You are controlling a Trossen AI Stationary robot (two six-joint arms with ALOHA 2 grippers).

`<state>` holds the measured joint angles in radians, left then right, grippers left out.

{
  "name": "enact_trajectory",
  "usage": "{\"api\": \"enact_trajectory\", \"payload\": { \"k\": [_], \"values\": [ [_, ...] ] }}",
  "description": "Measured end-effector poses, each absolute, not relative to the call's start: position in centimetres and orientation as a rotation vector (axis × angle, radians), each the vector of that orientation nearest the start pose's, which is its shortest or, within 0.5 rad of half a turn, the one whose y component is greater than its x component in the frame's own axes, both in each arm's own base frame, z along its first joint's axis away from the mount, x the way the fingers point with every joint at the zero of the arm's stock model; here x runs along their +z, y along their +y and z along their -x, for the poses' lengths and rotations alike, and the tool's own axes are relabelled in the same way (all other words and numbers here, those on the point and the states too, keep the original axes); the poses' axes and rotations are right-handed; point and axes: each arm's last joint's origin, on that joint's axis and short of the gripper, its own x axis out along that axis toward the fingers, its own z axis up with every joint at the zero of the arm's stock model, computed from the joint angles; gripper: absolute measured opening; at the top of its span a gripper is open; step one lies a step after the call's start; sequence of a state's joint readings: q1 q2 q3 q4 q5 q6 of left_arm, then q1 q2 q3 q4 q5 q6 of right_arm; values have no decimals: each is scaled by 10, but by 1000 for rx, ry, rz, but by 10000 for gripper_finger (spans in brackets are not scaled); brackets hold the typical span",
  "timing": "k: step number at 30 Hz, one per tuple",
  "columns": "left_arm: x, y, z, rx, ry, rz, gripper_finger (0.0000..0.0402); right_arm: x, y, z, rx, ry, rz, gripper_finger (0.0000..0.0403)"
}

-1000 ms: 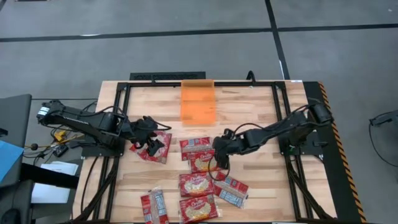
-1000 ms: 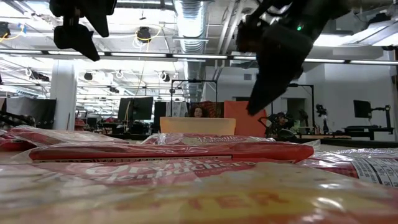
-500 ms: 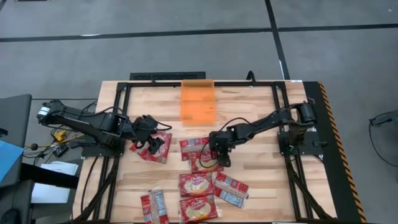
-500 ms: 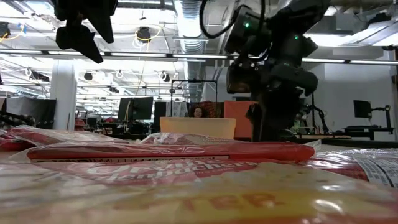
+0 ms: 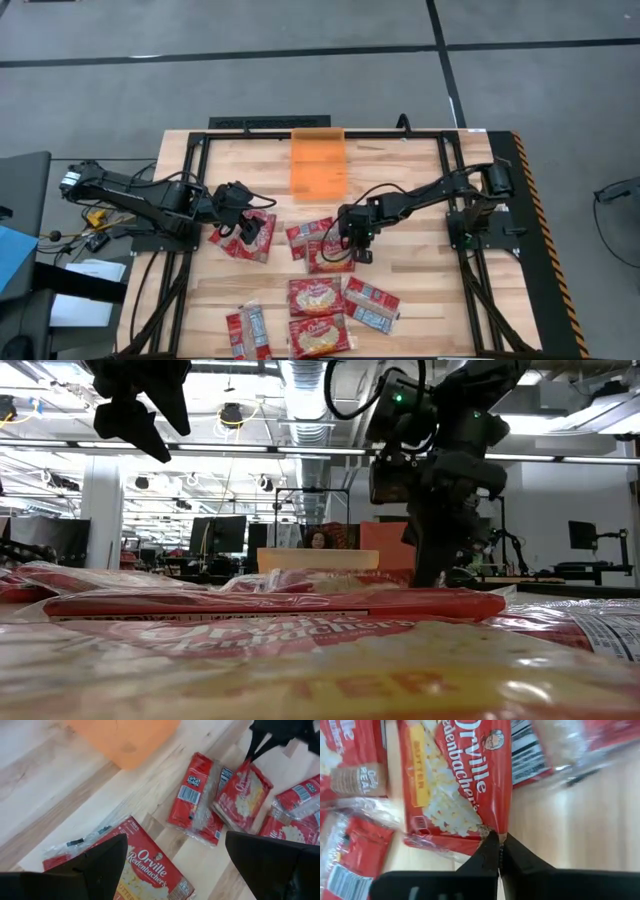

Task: Sort popcorn bags into baskets
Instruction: Put the red popcorn bag into the orange bin

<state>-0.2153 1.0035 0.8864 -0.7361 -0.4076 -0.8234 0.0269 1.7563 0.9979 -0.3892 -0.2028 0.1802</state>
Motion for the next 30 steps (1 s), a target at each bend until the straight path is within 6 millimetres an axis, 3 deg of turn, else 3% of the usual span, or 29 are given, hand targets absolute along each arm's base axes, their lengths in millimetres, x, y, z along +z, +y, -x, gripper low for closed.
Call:
{"api": "enact_trajectory", "payload": {
  "k": [10, 17, 24, 30],
  "values": [
    [286, -29, -189, 518, 664, 509, 325, 220, -5, -306, 67, 949, -364, 5],
    [287, -28, -189, 541, 648, 513, 325, 269, -42, -286, -175, 680, -520, 4],
    [287, -28, -189, 549, 642, 524, 325, 287, -95, -271, -335, 571, -457, 3],
    [287, -27, -189, 587, 617, 555, 325, 296, -138, -289, -301, 697, -250, 3]
  ]
}}
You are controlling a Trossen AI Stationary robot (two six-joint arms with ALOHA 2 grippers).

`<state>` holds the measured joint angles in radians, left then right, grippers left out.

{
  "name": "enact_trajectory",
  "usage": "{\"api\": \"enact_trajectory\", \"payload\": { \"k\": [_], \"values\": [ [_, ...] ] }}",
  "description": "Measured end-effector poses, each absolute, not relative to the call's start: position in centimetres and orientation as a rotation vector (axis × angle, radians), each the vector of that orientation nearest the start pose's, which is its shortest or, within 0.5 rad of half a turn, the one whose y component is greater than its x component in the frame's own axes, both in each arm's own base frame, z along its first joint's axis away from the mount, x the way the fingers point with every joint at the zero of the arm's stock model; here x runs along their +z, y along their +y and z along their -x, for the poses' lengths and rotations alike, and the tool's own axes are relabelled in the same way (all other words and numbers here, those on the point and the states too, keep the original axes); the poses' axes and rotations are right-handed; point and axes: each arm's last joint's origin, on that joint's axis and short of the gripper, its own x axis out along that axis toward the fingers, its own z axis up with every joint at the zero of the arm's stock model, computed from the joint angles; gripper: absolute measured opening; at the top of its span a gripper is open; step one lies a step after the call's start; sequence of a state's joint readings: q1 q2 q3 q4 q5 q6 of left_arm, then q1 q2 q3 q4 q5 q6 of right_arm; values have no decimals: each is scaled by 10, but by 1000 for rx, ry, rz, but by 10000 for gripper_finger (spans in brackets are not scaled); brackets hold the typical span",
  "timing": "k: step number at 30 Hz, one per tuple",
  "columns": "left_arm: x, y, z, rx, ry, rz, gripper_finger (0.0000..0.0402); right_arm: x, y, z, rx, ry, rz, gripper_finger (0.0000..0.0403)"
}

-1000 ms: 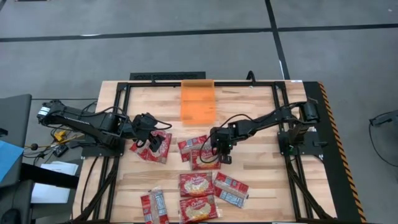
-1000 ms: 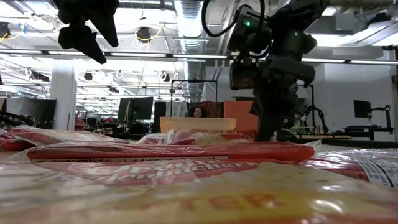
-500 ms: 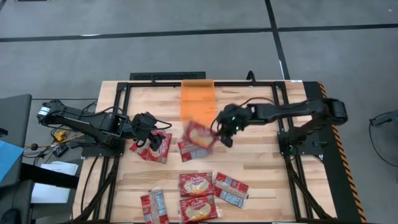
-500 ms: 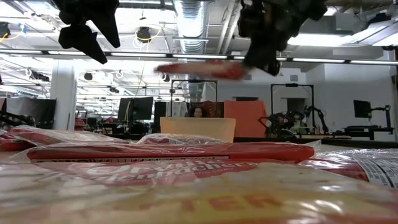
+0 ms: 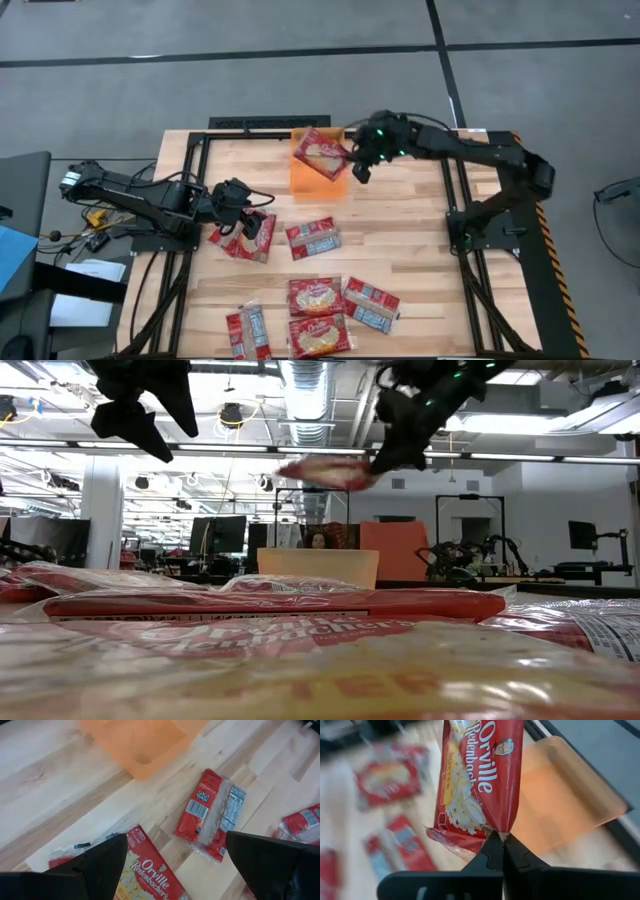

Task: Sort popcorn bags into baskets
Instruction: Put the red popcorn bag into the orange bin

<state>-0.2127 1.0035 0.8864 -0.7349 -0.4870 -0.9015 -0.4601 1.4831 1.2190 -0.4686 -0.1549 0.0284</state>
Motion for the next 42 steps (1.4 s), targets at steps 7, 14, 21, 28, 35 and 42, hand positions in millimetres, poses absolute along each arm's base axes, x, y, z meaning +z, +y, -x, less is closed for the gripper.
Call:
{"api": "enact_trajectory", "payload": {
  "k": [7, 14, 21, 28, 35, 42],
  "values": [
    [287, -27, -188, 610, 599, 597, 325, 284, -183, -310, -205, 946, -26, 3],
    [287, -26, -188, 640, 577, 589, 325, 269, -212, -332, -158, 1002, 67, 5],
    [288, -25, -188, 652, 568, 583, 325, 248, -229, -351, -136, 1050, 126, 6],
    [288, -25, -188, 657, 564, 580, 325, 219, -244, -357, -245, 1163, 182, 44],
    [288, -25, -188, 664, 558, 571, 325, 219, -250, -362, -313, 1165, 247, 106],
    [287, -24, -187, 671, 576, 559, 325, 263, -255, -368, -426, 1158, 327, 229]
  ]
}}
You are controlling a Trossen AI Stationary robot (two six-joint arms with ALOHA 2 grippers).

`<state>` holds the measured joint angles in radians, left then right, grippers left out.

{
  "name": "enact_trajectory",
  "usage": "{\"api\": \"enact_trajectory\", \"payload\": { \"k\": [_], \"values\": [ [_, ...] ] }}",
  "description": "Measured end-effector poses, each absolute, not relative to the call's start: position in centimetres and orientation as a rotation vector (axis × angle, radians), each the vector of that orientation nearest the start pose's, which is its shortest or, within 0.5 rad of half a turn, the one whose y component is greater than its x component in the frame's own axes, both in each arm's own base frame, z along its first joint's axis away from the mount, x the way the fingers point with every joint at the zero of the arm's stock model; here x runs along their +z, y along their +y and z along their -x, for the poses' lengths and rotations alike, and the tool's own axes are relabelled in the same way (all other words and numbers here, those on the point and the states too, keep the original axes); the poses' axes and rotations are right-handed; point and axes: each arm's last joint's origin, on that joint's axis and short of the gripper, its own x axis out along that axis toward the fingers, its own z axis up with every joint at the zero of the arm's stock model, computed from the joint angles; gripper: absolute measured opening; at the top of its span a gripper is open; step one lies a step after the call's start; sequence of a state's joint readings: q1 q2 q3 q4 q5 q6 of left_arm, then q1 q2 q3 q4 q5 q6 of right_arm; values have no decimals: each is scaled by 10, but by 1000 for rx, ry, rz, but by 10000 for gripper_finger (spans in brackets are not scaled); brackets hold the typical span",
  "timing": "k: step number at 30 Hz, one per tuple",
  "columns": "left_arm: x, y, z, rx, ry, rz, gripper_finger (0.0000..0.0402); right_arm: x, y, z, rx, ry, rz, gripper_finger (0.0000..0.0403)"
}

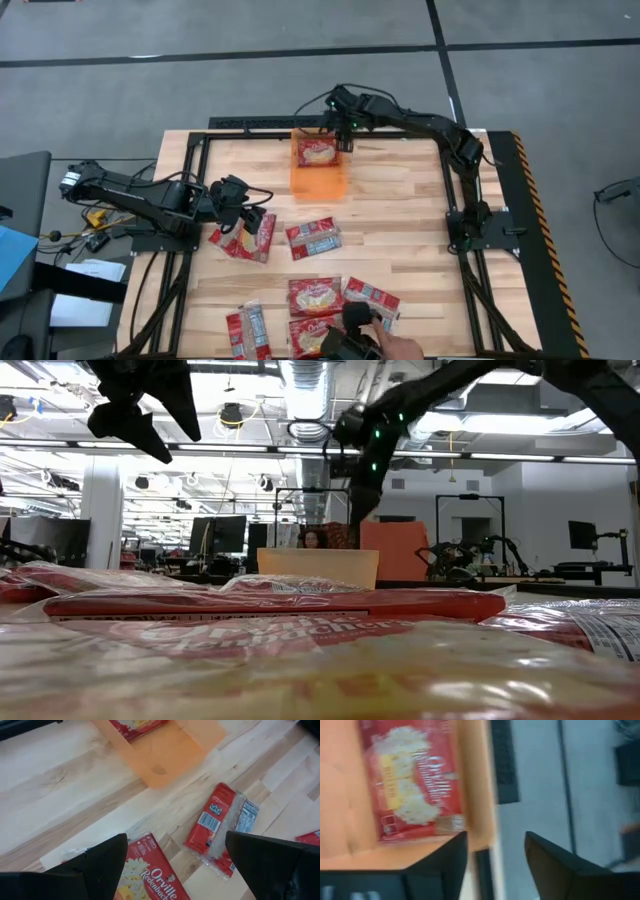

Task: Sort popcorn bags into baskets
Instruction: Put the red popcorn bag into the orange bin

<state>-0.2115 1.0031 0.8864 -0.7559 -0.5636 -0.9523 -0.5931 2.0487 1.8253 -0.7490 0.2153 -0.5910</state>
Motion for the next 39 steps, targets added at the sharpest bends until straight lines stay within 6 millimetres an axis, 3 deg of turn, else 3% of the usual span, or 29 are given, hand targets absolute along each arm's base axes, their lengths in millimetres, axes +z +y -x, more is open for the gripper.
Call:
{"api": "enact_trajectory", "payload": {
  "k": [4, 8, 11, 16, 21, 25, 28, 33, 39],
  "values": [
    [286, -25, -187, 658, 583, 570, 325, 306, -242, -362, -413, 1164, 225, 260],
    [286, -26, -187, 630, 603, 568, 325, 355, -206, -347, -274, 1049, -68, 257],
    [286, -26, -187, 610, 617, 555, 325, 372, -169, -337, -96, 1010, -279, 253],
    [286, -27, -188, 582, 630, 548, 325, 376, -90, -318, 14, 1136, -370, 249],
    [286, -28, -188, 554, 647, 541, 325, 349, 6, -291, -24, 1250, -393, 249],
    [286, -28, -188, 539, 657, 506, 325, 310, 78, -269, -93, 1207, -441, 249],
    [286, -28, -188, 537, 658, 499, 325, 278, 119, -256, -138, 1147, -527, 249],
    [286, -28, -188, 541, 656, 495, 325, 225, 160, -244, -235, 1178, -610, 249],
    [287, -27, -188, 570, 638, 481, 325, 183, 184, -246, -305, 1273, -495, 249]
  ]
}}
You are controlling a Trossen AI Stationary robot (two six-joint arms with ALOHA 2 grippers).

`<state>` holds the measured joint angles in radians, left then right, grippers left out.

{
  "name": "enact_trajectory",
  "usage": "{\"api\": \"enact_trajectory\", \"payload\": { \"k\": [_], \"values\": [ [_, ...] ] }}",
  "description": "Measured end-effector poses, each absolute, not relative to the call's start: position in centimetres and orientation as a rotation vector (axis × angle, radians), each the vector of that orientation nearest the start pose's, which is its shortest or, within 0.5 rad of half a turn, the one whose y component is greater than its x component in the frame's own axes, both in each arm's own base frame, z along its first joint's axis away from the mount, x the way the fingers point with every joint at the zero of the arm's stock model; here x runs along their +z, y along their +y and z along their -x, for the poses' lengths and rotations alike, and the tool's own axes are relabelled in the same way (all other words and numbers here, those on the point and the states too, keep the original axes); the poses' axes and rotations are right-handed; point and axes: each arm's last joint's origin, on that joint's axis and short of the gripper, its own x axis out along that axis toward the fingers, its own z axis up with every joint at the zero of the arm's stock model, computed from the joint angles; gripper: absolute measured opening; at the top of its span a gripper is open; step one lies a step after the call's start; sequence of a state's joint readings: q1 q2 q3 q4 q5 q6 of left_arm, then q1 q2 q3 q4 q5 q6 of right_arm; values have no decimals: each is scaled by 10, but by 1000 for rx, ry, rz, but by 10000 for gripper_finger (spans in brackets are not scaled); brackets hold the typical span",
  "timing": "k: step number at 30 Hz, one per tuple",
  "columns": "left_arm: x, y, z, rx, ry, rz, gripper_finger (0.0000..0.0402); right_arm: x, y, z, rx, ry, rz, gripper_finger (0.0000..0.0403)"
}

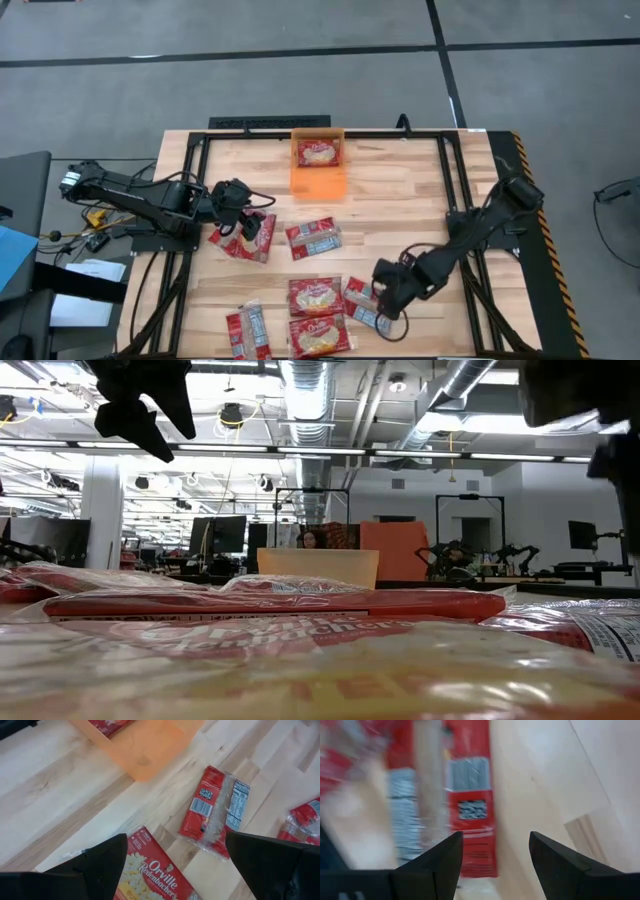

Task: Sort popcorn bags into baskets
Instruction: Put the red popcorn bag into the orange bin

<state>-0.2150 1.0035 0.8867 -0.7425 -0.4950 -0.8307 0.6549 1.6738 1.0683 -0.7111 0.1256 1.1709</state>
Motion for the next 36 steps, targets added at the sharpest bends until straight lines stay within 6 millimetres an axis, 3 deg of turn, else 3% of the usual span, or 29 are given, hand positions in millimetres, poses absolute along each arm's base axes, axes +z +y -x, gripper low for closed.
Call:
{"api": "enact_trajectory", "payload": {
  "k": [6, 13, 16, 22, 28, 36],
  "values": [
    [287, -27, -188, 576, 633, 479, 325, 146, 201, -254, -250, 1341, -440, 249],
    [287, -26, -188, 589, 625, 474, 325, 128, 202, -265, -176, 1417, -461, 238],
    [287, -26, -188, 605, 614, 466, 325, 127, 198, -267, -170, 1438, -466, 190],
    [287, -25, -188, 620, 604, 457, 325, 126, 190, -272, -140, 1459, -456, 25],
    [287, -25, -187, 621, 607, 453, 325, 141, 172, -275, -120, 1449, -428, 8],
    [287, -25, -187, 621, 607, 440, 325, 190, 117, -263, -204, 1444, -341, 4]
  ]
}}
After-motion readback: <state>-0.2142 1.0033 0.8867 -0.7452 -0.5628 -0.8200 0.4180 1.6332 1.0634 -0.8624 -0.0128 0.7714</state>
